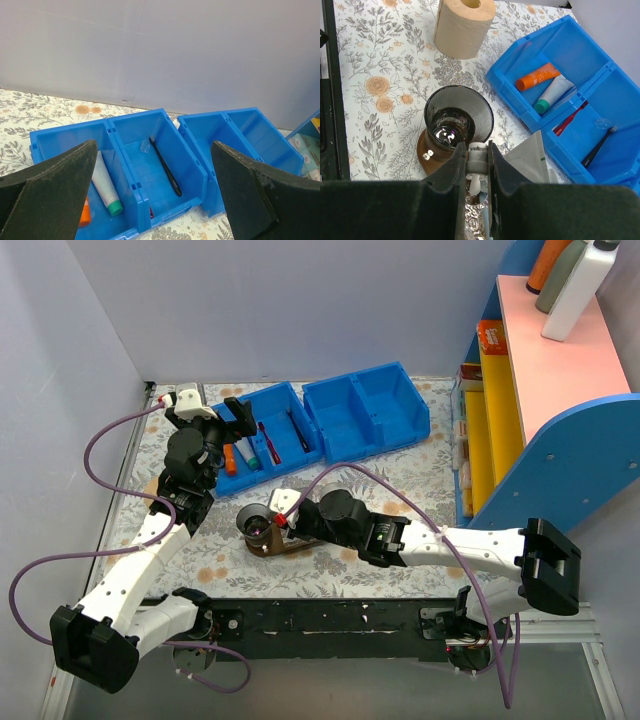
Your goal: Prepare toiletry sets of a toothbrush and toothpaste on the tray
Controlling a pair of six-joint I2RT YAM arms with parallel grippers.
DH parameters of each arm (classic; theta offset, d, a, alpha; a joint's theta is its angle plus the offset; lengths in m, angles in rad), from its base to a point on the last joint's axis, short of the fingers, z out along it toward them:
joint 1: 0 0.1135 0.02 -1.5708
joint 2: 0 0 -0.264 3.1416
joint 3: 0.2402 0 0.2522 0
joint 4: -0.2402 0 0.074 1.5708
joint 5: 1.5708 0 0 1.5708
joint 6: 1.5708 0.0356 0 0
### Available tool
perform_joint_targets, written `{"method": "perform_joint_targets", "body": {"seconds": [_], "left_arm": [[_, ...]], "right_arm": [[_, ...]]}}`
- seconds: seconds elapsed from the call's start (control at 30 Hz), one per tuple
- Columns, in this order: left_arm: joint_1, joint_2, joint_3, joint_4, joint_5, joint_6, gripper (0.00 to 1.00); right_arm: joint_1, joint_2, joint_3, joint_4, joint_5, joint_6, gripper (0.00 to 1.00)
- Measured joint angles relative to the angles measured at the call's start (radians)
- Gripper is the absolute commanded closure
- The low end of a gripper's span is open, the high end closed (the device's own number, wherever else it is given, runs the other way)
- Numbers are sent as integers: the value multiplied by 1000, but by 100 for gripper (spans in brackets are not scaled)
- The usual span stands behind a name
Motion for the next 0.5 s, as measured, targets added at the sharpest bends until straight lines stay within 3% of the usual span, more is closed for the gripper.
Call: {"method": "perform_joint_targets", "body": {"seconds": [0.5], "left_arm": [[0,0,0,0,0,3,2]], "right_arm": [[0,6,-16,17,0,-2,99]]}}
